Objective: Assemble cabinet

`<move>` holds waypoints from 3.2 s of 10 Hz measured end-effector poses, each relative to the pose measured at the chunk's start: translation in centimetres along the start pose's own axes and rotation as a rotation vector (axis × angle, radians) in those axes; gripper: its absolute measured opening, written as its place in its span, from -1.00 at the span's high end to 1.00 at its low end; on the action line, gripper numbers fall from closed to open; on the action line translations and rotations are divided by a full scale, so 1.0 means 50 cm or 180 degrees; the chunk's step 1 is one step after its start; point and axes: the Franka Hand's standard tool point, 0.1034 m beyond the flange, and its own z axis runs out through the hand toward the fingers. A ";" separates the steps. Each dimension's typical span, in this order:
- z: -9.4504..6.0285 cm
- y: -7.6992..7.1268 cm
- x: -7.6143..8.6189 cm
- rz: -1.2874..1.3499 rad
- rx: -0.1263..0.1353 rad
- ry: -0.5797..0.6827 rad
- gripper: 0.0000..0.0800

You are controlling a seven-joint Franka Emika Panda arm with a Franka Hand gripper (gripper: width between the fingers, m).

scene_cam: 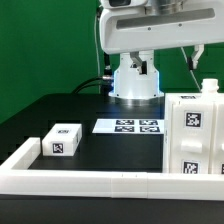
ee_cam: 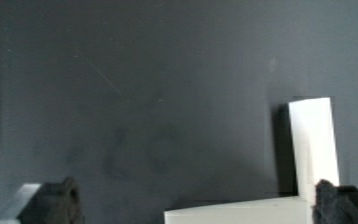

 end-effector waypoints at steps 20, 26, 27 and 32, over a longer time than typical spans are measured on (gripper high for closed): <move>0.207 0.355 -0.054 -0.0522 -0.0452 0.0813 -0.62; 0.213 0.471 -0.063 -0.0361 -0.0457 0.1050 -0.62; 0.219 0.471 -0.064 -0.0329 -0.0436 0.1040 -0.62; 0.214 0.453 -0.038 -0.0456 -0.0447 0.1016 -0.62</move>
Offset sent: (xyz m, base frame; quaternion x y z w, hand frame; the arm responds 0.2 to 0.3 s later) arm -0.0392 -0.0470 -0.0325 -0.0264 0.0372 -0.0225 0.9987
